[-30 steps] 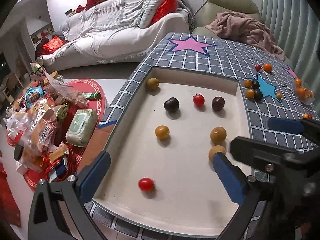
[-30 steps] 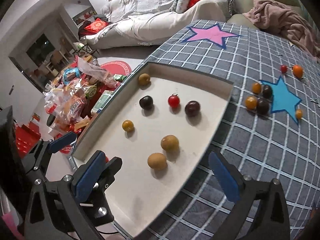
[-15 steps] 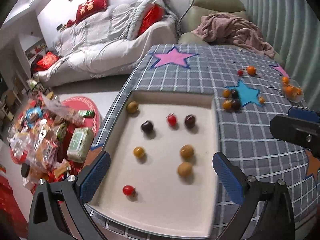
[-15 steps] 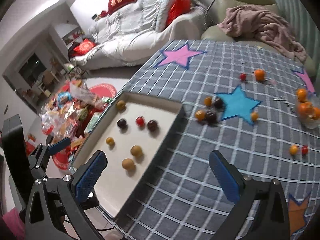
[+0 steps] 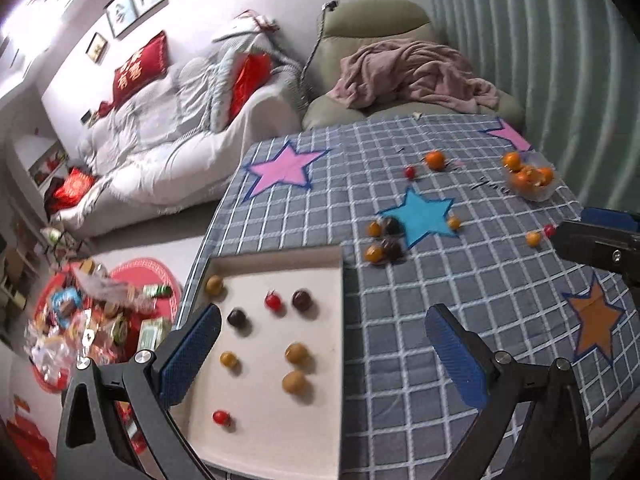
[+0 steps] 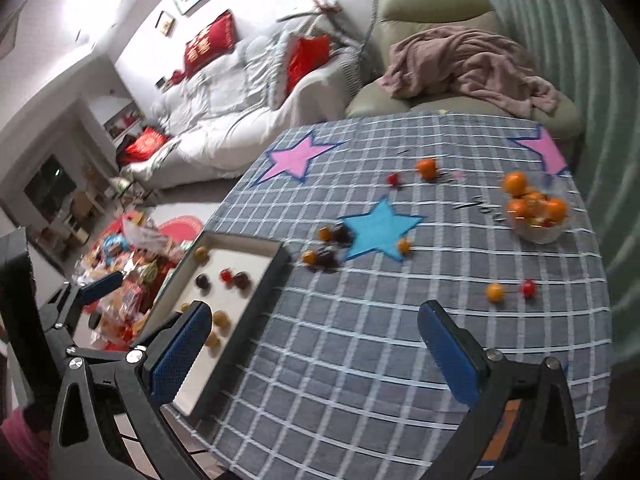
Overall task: Organize fruits
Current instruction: 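Move both open tools back over the tablecloth fruits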
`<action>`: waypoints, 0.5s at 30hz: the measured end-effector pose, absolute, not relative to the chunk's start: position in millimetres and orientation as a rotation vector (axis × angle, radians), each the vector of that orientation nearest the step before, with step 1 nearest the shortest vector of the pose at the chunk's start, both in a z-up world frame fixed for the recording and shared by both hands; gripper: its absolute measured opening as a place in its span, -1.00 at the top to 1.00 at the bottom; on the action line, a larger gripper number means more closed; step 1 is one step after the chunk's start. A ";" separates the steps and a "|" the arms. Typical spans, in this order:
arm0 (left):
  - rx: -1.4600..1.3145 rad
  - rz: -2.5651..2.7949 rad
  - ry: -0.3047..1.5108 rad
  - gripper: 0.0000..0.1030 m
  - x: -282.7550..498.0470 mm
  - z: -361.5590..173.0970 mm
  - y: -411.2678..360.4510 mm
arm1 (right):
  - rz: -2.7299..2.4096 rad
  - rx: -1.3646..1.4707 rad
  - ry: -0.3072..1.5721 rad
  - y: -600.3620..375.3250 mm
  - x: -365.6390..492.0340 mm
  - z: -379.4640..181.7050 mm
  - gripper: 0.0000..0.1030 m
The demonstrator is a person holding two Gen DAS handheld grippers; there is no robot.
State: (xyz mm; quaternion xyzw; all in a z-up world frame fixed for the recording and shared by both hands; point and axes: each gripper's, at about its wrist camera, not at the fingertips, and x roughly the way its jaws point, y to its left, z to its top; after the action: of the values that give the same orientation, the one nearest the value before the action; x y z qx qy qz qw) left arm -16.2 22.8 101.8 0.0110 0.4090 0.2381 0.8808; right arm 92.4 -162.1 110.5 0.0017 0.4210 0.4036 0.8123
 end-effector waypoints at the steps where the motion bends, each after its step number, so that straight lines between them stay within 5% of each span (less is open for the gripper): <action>1: 0.028 0.494 0.845 -1.00 -11.5 105.4 20.2 | 0.846 0.015 0.895 -171.4 97.2 111.6 -1.00; 15: -0.055 0.400 0.941 -1.00 56.6 53.2 4.5 | 0.560 0.037 0.951 -263.3 170.5 67.1 -1.00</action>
State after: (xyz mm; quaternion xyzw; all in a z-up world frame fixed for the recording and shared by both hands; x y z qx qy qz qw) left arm 56.6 4.5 53.2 -0.0262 0.4504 0.1913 0.8717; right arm 170.5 -263.3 67.1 0.0175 0.4518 0.2661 0.8513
